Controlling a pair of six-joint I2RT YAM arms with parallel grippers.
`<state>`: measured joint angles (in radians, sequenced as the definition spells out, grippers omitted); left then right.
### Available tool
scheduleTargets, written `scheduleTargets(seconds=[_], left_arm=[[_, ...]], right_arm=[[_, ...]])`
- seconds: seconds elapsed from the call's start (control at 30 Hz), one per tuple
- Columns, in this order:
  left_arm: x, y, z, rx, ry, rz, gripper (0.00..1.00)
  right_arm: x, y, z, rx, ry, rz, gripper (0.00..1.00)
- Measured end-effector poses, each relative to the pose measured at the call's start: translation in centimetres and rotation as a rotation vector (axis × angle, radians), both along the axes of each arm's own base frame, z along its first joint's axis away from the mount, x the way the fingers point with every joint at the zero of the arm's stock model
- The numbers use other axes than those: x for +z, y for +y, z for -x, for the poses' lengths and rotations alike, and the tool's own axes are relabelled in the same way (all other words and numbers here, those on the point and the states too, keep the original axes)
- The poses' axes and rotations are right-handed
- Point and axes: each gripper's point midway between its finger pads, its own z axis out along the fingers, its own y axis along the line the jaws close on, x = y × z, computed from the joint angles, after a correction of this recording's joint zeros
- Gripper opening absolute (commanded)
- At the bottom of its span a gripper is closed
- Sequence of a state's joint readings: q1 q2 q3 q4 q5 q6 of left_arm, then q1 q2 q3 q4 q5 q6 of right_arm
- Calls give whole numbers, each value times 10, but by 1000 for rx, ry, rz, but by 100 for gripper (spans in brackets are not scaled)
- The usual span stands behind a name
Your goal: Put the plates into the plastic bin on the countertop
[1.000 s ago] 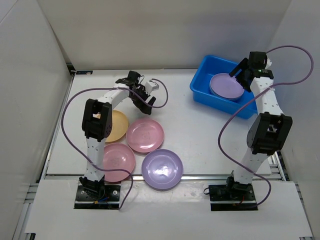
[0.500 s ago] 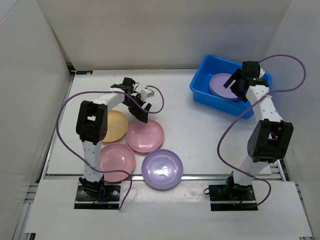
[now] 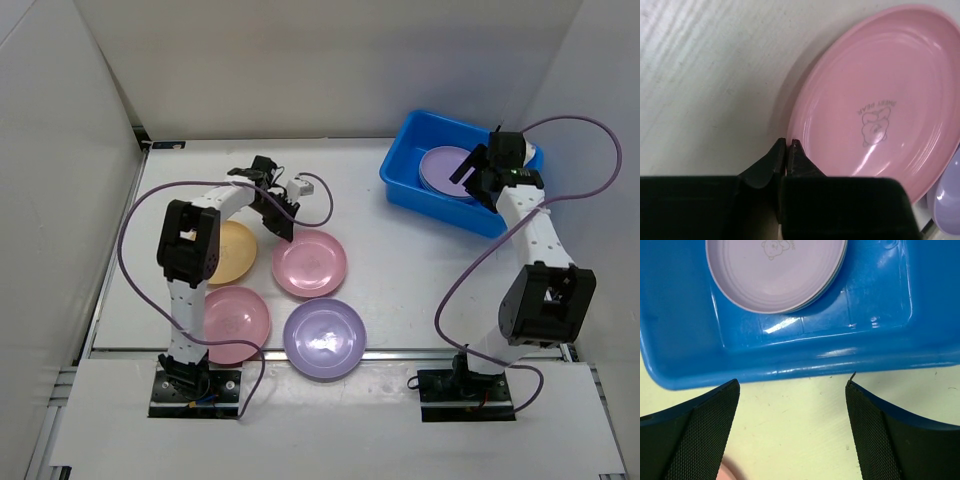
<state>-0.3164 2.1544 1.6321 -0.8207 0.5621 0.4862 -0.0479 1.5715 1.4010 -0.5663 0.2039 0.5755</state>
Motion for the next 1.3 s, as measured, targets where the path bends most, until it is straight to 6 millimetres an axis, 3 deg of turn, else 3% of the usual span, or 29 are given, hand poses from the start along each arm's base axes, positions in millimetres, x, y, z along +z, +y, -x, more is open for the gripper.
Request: scheduleTargets(seconds=[0.1, 0.17, 0.23, 0.33, 0.47, 0.57, 0.7, 0.87, 1.03, 1.3], left_arm=[[11, -3, -7, 7, -42, 16, 10], [25, -6, -13, 12, -87, 36, 10], [49, -10, -21, 18, -155, 71, 10], [100, -18, -30, 19, -290, 148, 10], [169, -27, -27, 0, -450, 253, 10], [194, -32, -26, -13, -509, 298, 10], [184, -35, -25, -14, -483, 301, 10], [160, -33, -22, -3, -418, 279, 10], [152, -32, -21, 6, -404, 263, 10], [152, -34, -23, 14, -416, 257, 10]], right_arm=[[9, 10, 7, 59, -26, 9, 89], [15, 27, 9, 142, -48, 9, 89], [18, 59, 10, 281, -71, 2, 88], [12, 112, 18, 520, -76, -6, 88], [0, 178, 37, 812, -66, 0, 88], [-1, 216, 50, 972, -87, -17, 89], [2, 242, 62, 1083, -117, -28, 89], [0, 238, 59, 1056, -112, 20, 89], [7, 232, 50, 986, -122, 58, 90], [15, 256, 55, 1066, -156, -15, 88]])
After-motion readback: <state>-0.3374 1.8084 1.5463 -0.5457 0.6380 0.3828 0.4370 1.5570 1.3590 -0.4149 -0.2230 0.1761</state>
